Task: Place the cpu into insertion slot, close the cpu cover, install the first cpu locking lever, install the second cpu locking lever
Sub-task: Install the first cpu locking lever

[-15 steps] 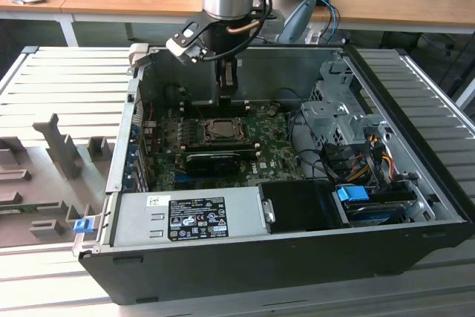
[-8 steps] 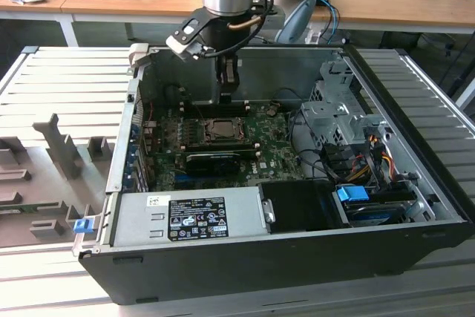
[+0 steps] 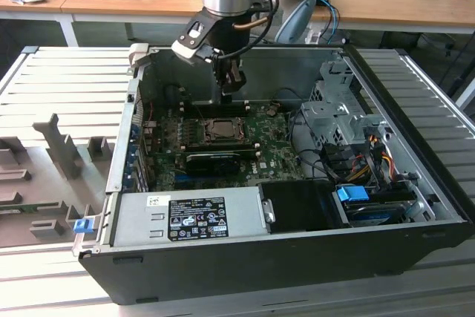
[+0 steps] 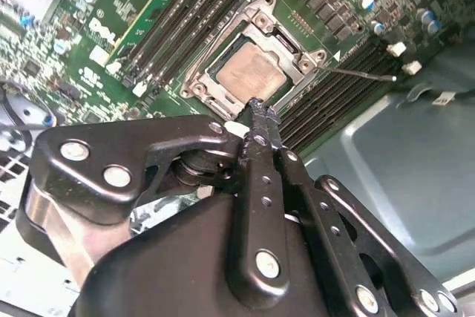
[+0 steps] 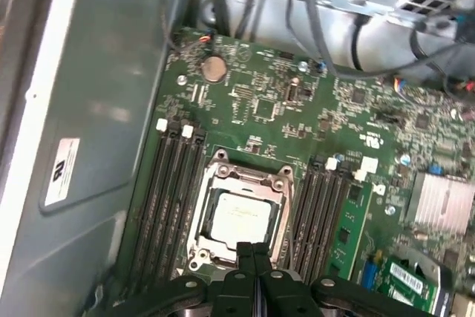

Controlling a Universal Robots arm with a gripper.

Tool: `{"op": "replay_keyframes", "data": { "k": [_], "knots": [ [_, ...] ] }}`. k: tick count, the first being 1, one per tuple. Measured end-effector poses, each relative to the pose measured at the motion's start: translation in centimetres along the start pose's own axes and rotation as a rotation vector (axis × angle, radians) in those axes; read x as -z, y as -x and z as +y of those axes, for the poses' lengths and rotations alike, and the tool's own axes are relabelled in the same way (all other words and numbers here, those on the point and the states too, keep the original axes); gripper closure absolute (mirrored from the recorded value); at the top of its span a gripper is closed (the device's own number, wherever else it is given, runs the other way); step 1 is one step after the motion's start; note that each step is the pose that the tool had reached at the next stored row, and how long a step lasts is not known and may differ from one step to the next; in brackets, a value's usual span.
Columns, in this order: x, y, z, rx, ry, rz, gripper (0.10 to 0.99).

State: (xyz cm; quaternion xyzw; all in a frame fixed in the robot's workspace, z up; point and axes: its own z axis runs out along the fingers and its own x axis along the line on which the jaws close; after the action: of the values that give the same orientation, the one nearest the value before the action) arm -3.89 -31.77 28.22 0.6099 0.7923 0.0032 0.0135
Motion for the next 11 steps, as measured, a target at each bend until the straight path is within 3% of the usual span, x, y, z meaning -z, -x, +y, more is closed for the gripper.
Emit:
{"op": "replay_keyframes", "data": {
  "k": [11],
  "knots": [
    [0.0, 0.0, 0.0, 0.217, 0.004, 0.0047, 0.98]
  ]
}}
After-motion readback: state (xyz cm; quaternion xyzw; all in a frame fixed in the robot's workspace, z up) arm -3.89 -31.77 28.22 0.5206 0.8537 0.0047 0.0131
